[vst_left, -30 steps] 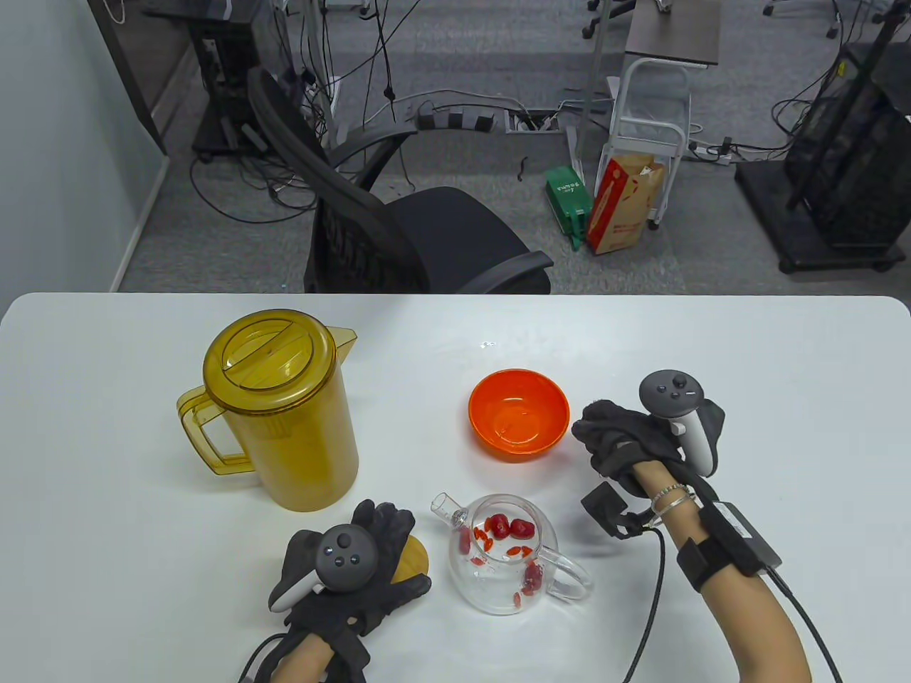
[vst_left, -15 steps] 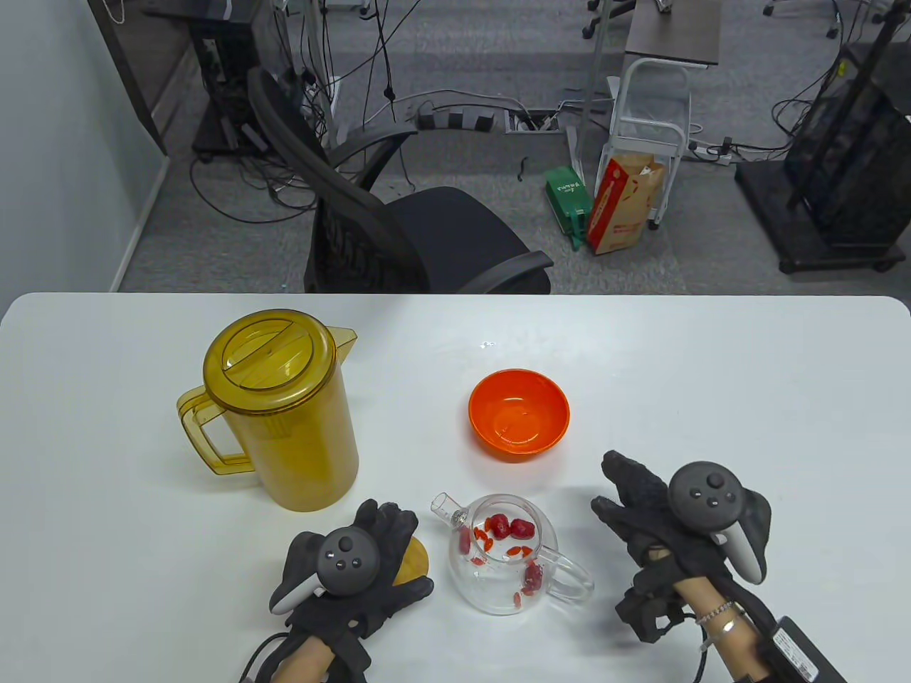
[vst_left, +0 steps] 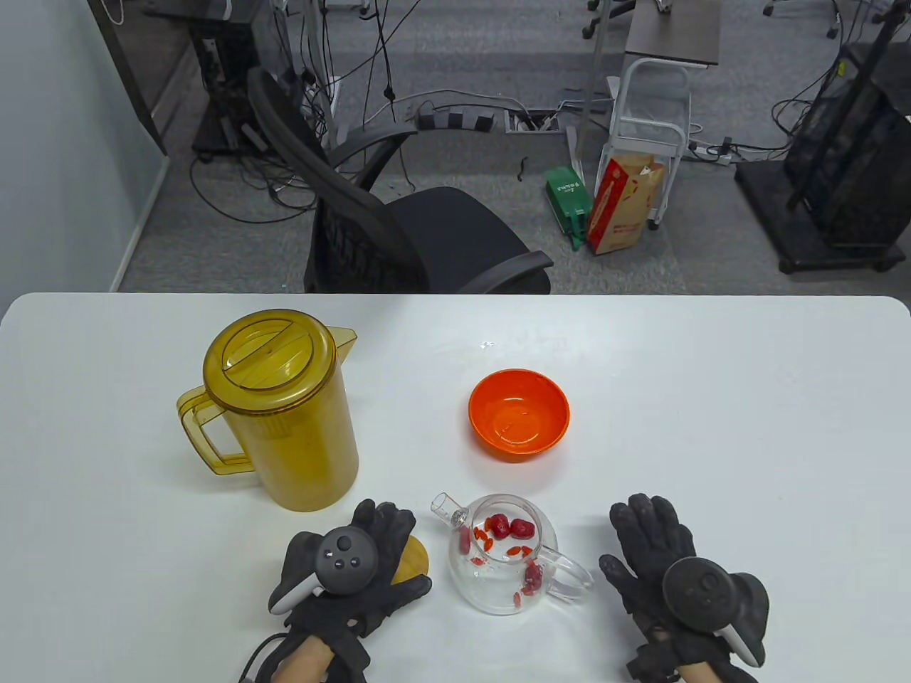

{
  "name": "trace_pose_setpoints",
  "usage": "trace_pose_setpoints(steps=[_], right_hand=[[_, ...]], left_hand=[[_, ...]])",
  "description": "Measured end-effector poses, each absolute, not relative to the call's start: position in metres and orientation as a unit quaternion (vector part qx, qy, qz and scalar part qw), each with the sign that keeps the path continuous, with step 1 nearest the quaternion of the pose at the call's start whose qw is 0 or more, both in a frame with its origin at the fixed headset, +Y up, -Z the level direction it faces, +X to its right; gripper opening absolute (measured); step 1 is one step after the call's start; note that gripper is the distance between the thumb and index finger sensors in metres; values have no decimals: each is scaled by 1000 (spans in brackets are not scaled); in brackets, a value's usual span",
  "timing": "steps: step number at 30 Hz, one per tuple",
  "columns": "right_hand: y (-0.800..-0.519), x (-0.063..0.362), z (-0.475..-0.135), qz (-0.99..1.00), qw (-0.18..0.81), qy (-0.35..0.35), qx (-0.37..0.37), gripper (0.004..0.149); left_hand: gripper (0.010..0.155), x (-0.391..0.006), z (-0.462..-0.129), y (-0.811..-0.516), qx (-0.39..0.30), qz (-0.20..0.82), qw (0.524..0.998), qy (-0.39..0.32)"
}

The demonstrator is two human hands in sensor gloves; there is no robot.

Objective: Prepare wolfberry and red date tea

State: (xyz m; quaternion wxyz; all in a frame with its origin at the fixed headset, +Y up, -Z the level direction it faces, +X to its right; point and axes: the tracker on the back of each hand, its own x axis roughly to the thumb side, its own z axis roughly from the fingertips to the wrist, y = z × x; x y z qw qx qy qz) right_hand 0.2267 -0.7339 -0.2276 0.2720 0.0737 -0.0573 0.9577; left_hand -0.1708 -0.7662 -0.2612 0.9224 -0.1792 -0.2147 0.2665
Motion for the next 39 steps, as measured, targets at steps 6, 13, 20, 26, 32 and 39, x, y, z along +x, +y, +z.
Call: trace_pose_setpoints(steps=[6,13,20,26,32,39], right_hand=[[-733,223,-228,964,243,-64,83,70],[-732,228,-225,959,261,-71,80,70],[-733,233,-226,955,282,-58,74,71],[-733,232,-226,956,280,-47,78,71],[-734,232,-226,956,280,-42,76,71],[-734,231,-227,958,275,-34,75,71]], left_hand=[[85,-174,-263,-764,-165,263,928,-208],[81,-191,-262,-713,-46,241,949,-197],[76,-221,-241,-633,160,277,928,-189],[83,-271,-243,-604,264,335,897,-118],[89,-320,-259,-617,229,388,892,-36],[102,-353,-274,-652,183,367,911,55]])
